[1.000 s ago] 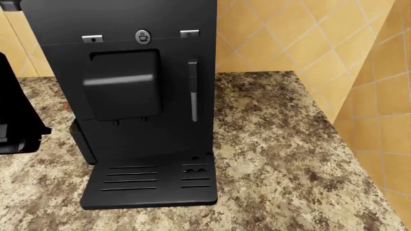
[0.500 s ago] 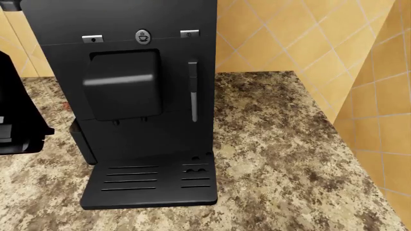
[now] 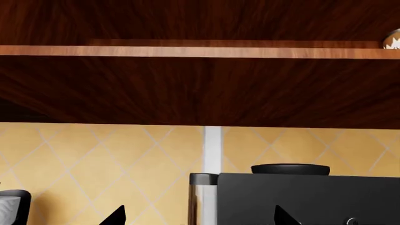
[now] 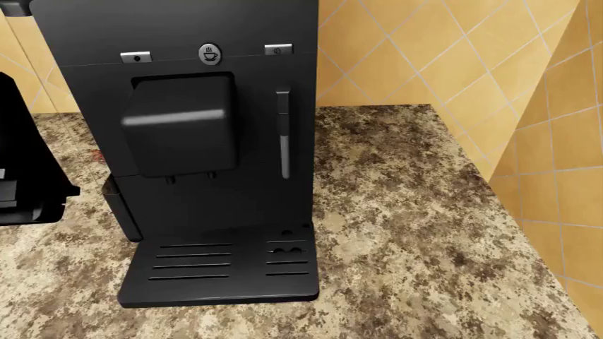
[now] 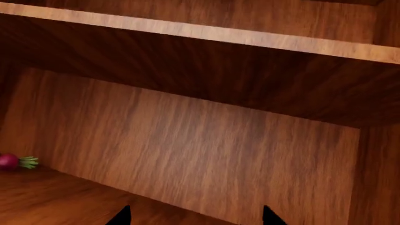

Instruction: Pick the cans from the counter and place them in their designated side in the cabinet.

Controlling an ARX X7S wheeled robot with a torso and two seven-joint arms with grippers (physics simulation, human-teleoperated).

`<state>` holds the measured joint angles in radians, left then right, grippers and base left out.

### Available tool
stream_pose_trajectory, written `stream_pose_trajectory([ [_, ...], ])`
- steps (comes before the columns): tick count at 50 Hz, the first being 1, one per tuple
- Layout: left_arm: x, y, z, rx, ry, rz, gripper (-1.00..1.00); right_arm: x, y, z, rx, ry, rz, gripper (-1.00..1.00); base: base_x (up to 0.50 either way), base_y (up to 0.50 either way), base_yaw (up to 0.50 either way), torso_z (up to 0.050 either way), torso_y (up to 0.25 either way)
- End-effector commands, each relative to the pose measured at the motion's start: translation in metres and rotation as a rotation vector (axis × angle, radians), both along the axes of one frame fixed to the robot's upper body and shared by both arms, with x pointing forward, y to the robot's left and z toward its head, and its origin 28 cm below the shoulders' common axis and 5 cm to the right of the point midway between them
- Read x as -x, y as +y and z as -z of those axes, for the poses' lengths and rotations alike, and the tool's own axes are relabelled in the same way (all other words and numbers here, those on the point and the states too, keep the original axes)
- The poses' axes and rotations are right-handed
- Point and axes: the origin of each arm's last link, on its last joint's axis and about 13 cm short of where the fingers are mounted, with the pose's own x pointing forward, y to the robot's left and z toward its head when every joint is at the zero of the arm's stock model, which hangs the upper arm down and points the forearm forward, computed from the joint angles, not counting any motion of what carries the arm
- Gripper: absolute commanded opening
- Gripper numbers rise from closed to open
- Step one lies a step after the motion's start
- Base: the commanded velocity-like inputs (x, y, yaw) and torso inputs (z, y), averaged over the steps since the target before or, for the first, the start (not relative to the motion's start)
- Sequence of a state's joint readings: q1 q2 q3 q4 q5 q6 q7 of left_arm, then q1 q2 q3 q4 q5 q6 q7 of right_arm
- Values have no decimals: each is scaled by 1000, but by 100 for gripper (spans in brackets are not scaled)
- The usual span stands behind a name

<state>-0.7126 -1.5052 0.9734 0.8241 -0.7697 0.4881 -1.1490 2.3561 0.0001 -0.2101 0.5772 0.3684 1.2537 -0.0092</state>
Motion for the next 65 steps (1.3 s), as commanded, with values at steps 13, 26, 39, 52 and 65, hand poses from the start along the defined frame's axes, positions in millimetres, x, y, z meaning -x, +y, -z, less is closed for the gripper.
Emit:
stream_pose_trajectory([
  [13, 0, -3, 1, -11, 3, 14, 100, 51, -5, 4, 25, -115, -124, 100, 0, 0, 0, 0, 0],
  [26, 0, -6, 0, -20, -1, 27, 100, 60, -22, 33, 52, -112, -192, 100, 0, 0, 0, 0, 0],
  [39, -1, -7, -1, -22, 0, 28, 100, 63, -28, 60, 133, -128, -334, 100, 0, 0, 0, 0, 0],
  [52, -2, -7, 0, -21, 1, 25, 100, 67, -28, 80, 221, -158, -506, 100, 0, 0, 0, 0, 0],
  [65, -3, -7, 1, -23, 4, 27, 100, 72, -23, 96, 325, -143, -630, 100, 0, 0, 0, 0, 0],
])
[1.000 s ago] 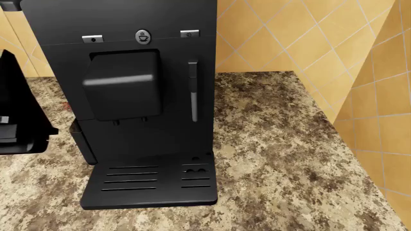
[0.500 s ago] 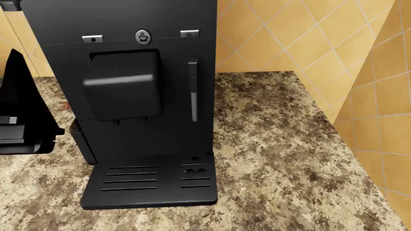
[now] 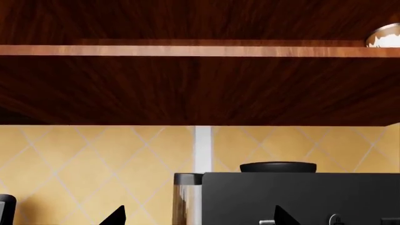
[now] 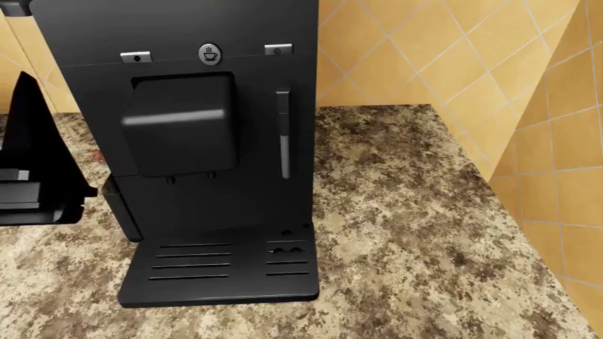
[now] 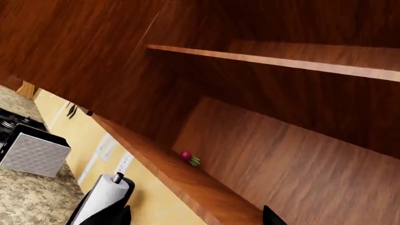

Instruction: Pick the cans from the counter and place them in their designated side in the cabinet.

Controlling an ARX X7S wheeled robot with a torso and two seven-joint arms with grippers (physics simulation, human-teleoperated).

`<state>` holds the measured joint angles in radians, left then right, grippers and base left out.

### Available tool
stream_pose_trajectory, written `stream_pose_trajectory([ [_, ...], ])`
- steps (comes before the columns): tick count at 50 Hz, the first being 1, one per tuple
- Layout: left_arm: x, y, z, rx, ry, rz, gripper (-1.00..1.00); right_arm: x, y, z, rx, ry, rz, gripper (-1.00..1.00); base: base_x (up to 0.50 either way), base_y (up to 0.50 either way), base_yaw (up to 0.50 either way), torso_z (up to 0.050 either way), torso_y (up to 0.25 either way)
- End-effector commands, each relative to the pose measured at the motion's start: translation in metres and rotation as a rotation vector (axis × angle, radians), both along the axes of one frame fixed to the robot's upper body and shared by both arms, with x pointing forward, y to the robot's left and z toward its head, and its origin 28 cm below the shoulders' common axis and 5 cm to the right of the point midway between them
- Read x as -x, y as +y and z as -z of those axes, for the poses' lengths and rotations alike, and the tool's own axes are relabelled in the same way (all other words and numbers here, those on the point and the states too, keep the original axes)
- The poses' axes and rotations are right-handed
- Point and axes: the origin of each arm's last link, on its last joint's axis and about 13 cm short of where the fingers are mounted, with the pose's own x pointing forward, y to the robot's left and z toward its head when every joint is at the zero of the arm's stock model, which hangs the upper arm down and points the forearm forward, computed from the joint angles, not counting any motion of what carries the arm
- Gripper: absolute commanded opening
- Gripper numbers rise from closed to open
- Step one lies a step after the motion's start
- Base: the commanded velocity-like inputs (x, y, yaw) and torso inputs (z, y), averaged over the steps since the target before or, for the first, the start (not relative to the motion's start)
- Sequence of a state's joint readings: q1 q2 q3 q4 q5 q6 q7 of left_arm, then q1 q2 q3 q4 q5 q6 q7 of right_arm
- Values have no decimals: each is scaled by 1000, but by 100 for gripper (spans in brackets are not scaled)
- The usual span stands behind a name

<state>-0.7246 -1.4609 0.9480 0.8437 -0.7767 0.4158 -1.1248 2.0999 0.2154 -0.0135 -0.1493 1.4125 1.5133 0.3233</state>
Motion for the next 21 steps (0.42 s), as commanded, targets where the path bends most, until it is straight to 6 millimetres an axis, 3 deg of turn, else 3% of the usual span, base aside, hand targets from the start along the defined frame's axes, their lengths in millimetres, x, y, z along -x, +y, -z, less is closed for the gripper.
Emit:
stream_pose_trajectory([
  [1, -1, 0, 1, -2, 3, 1, 100, 4, 2, 17, 99, 9, -101, 100, 0, 0, 0, 0, 0],
  [21, -3, -1, 4, -9, 11, 6, 100, 6, -12, 54, 151, 116, -130, 100, 0, 0, 0, 0, 0],
])
